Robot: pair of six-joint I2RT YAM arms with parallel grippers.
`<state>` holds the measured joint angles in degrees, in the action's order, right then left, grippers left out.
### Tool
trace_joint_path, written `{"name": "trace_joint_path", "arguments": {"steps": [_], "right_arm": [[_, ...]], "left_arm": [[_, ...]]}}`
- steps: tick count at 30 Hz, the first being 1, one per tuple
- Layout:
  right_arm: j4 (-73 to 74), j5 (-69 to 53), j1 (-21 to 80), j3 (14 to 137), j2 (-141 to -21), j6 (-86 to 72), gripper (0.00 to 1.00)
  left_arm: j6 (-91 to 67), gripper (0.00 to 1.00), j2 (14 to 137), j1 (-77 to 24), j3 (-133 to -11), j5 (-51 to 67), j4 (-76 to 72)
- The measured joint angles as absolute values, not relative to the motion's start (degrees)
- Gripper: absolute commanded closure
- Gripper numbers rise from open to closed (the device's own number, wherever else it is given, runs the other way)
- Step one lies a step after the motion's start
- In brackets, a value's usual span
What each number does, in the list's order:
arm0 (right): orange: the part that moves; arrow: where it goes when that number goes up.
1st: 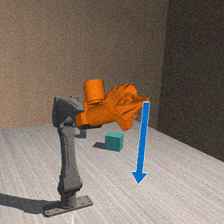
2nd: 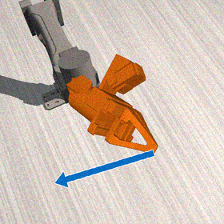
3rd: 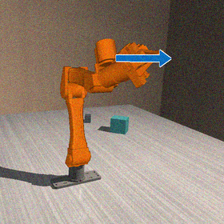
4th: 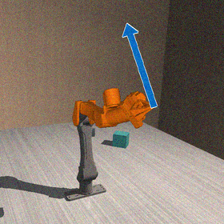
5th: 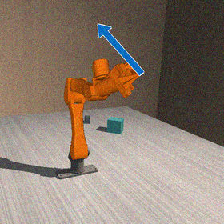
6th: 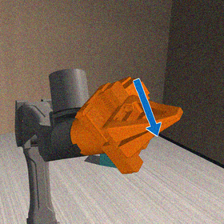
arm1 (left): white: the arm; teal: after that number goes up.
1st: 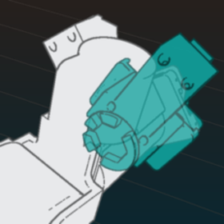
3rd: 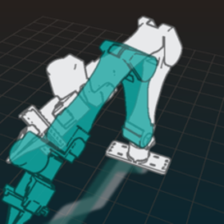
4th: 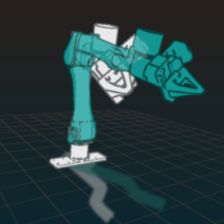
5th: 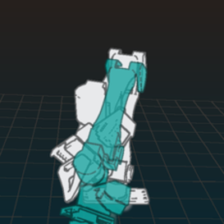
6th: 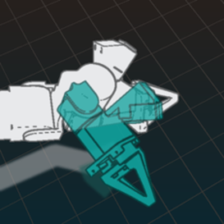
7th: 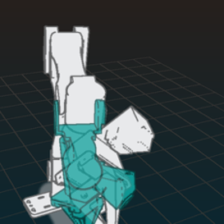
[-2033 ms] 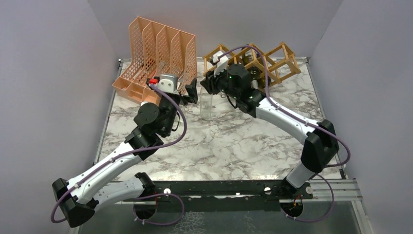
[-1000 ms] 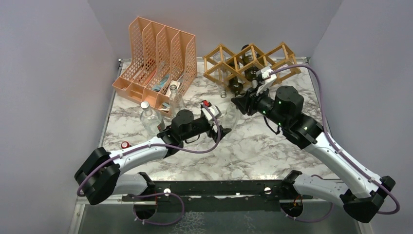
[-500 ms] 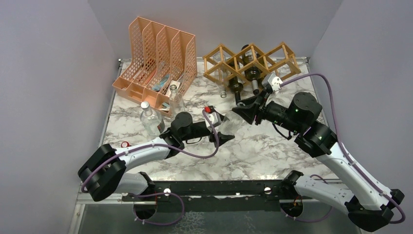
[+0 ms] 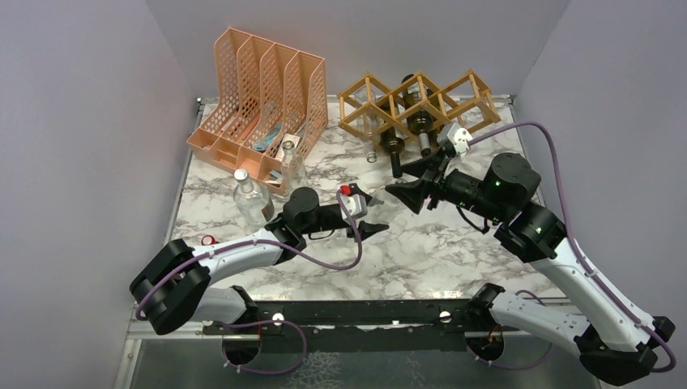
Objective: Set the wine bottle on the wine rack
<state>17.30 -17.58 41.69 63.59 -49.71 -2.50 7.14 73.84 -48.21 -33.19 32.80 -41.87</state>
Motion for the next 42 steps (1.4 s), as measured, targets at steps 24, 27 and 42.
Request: {"name": "trace_joint_path", "arguments": {"steps": [24, 27, 42], "right_arm": [[37.89, -1.78, 41.69, 75.59, -55.51, -12.73, 0.31], [39.31, -1.58, 41.69, 74.24, -55.92, -13.74, 0.3], [39.99, -1.65, 41.69, 68.01, -59.13, -15.16, 0.26]], "left_arm": [[71.22, 1.0, 78.56, -48.21, -41.52, 27.46, -40.47], [75.68, 1.0, 79.26, -48.21, -43.53, 27.09, -40.23], [83.02, 1.0, 81.78, -48.12, -46.37, 23.66, -33.98]]}}
